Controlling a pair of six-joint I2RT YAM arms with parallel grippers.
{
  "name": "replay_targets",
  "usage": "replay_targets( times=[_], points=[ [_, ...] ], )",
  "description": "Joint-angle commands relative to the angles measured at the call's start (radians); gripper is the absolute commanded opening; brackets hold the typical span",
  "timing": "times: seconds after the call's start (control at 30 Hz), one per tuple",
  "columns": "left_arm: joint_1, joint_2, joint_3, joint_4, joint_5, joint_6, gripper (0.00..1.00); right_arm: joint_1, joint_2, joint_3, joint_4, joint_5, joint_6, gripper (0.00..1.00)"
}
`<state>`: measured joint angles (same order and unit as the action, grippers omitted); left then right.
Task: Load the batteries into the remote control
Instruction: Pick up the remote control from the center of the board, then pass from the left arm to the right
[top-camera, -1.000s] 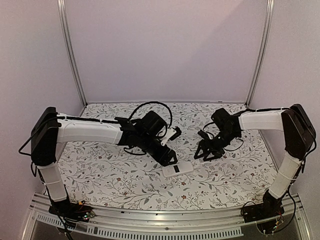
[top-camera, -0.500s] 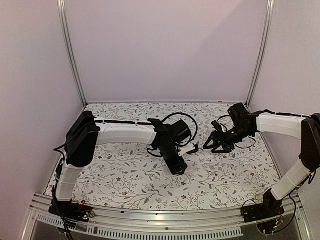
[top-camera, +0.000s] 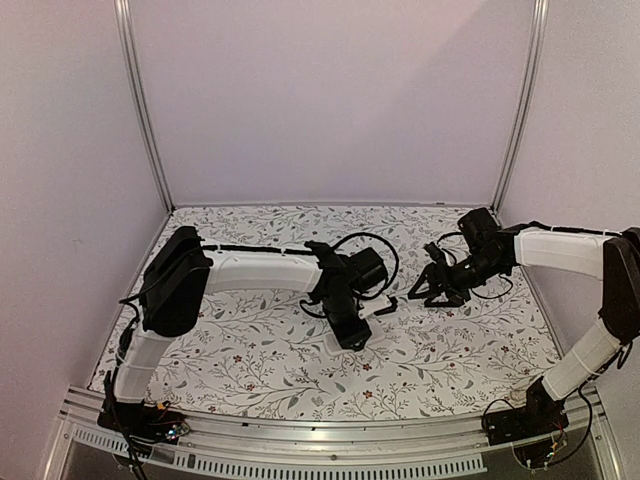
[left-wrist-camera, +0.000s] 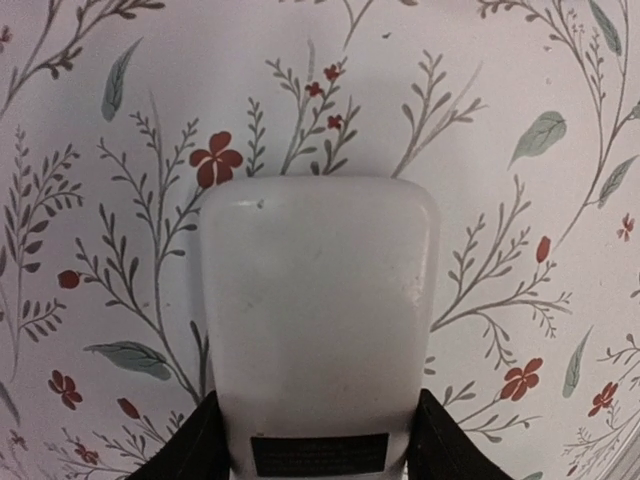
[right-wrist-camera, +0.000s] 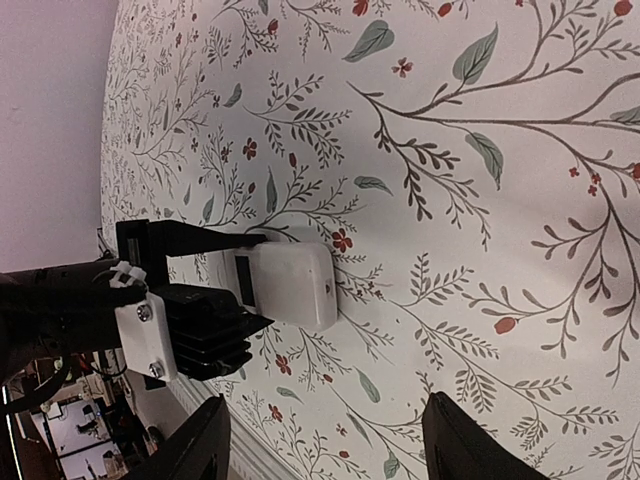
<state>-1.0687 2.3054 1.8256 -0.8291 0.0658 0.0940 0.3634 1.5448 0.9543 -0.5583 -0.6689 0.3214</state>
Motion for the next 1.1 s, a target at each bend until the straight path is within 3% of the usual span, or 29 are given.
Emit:
replay_targets(
  times=[0.0,0.3,1.07],
  points=[
    [0.012,-0.034,-0.018,0.019,0.029,-0.035,0.43,-0.008,-0.03,-0.013,0.013,-0.024,-0.002,0.66],
    [0.064,-0.247,-0.184,0.25,0.138,-0.121,0.37,-0.007,-0.057,-0.011,0.073,-0.091,0.056,0.63],
    [0.042,-0.334,-0.235,0.348,0.043,-0.122,0.32,0.142,0.036,0.113,0.091,-0.141,0.166,0.51]
  ],
)
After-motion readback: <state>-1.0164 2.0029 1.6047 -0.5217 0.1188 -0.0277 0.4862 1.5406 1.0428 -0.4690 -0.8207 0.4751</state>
